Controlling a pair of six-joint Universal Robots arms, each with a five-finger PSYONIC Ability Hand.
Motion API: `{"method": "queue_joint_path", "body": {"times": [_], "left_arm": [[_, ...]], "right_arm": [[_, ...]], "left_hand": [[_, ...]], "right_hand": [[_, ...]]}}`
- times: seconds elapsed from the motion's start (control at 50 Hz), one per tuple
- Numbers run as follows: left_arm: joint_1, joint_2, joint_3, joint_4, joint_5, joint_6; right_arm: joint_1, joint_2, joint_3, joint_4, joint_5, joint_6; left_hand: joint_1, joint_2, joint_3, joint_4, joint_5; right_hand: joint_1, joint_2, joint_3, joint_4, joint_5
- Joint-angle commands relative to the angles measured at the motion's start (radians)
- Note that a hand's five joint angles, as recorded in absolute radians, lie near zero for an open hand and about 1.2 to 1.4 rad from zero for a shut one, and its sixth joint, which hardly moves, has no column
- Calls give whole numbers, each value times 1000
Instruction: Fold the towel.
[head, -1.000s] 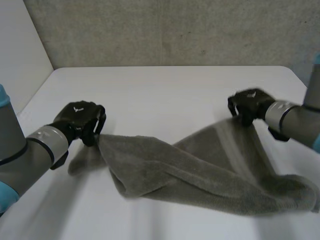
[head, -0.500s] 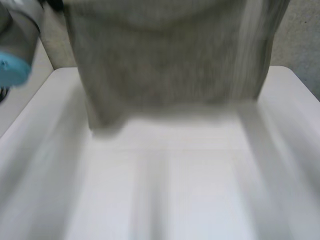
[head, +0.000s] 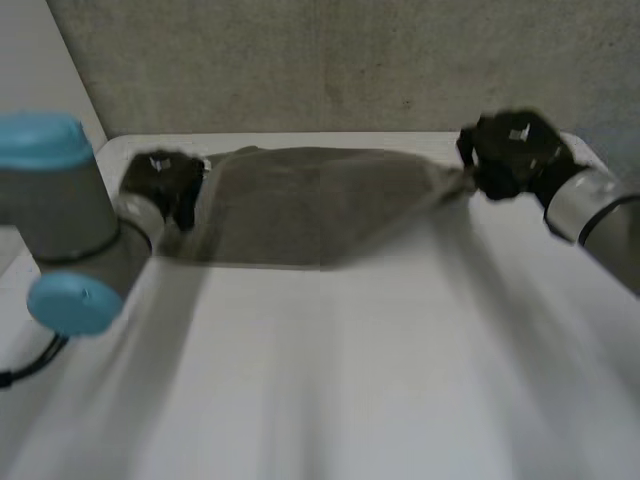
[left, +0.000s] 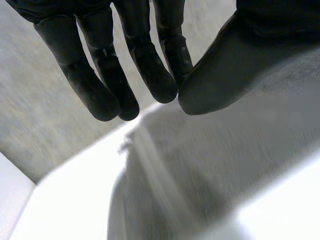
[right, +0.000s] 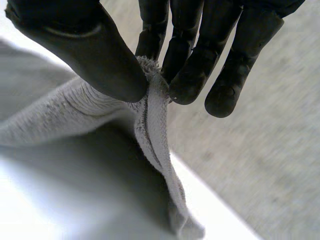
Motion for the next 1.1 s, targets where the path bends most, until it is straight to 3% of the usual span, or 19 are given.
{"method": "queue_joint_path", "body": {"times": [0.02,0.12,0.24,0.28,0.38,0.46,0.56,0.66,0.84,0.92,1.1], "left_arm": [[-8,53,-206,77,2,112],[-14,139,-299,85,2,113],[-8,180,-319,126,2,115],[3,183,-316,161,2,120],[28,169,-301,198,0,123],[55,131,-275,231,11,127],[121,34,-184,240,117,167],[175,-99,-53,220,180,259],[176,-186,44,111,198,279],[176,-191,38,67,255,276],[172,-193,3,59,307,282]], "right_arm": [[0,0,84,29,10,-116],[-12,-45,93,151,10,-125],[-44,-57,127,176,7,-127],[-53,-71,152,176,9,-127],[-98,-104,184,173,12,-125],[-141,-122,198,172,12,-122],[-185,-123,199,150,18,-110],[-234,-123,199,124,99,-92],[-251,-111,184,101,139,-92],[-262,-85,178,97,139,-92],[-259,-54,172,95,137,-93]], "left_hand": [[-77,-129,-154,-132,-272],[-77,-129,-154,-132,-272],[-159,-211,-235,-213,-354],[-612,-663,-688,-666,-806],[-913,-965,-989,-967,-1108],[-946,-998,-1022,-1000,-1141],[-943,-995,-1019,-997,-1138],[-984,-1036,-1060,-1038,-1179],[-1019,-1071,-1096,-1074,-1214],[-1011,-1062,-1087,-1065,-1205],[-993,-1045,-1069,-1047,-1188]], "right_hand": [[60,131,57,58,57],[60,131,57,58,57],[60,131,57,58,57],[60,131,57,58,57],[60,131,57,58,57],[60,131,57,58,57],[60,131,57,58,57],[60,131,57,58,57],[60,131,57,58,57],[60,131,57,58,57],[60,131,57,58,57]]}}
